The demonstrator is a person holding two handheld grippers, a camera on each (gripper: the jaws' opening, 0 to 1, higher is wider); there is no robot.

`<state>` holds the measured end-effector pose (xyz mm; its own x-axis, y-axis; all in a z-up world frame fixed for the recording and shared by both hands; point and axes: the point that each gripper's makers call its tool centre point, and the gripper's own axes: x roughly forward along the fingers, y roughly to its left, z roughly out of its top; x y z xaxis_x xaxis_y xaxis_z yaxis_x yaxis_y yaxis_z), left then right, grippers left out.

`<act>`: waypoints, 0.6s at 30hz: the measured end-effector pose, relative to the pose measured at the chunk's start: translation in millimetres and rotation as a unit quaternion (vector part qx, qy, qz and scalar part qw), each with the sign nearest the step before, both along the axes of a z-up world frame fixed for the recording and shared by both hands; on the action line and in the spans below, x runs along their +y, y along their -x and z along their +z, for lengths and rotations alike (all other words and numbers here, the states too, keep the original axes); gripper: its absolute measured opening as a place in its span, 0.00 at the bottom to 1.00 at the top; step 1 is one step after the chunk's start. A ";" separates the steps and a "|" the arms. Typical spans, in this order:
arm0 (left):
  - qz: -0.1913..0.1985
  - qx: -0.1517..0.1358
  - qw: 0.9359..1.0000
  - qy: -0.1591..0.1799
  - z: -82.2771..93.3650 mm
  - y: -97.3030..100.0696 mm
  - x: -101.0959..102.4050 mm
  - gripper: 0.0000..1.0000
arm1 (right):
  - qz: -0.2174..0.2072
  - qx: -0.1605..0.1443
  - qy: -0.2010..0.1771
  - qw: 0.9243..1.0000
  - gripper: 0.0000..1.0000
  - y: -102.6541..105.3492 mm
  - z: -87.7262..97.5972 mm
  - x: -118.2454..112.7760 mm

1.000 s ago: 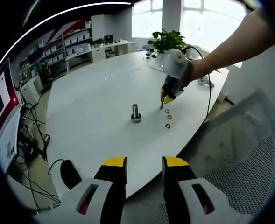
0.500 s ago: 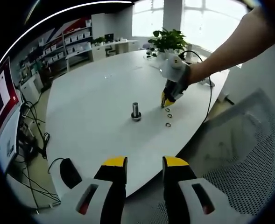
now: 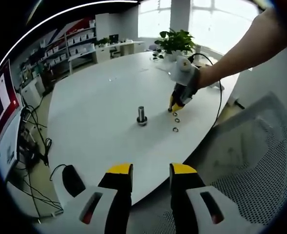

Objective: Place the washer onto the threaded stud by aligning its center hole with the stud, sliding it down to the base, and recovering from edge contact or off-axis alignment until the washer reaches the visible bottom stop.

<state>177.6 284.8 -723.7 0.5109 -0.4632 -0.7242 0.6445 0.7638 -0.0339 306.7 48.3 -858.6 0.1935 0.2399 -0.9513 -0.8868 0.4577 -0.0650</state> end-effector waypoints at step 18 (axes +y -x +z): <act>-0.004 -0.004 1.000 -0.004 0.3 0.7 -0.7 0.28 | -0.005 0.015 -0.004 1.000 0.18 42.4 0.8 -4.3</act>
<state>177.0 284.1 -723.4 0.5128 -0.4616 -0.7238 0.6503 0.7593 -0.0236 264.2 44.1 -857.7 0.1678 0.2465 -0.9545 -0.8835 0.4671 -0.0347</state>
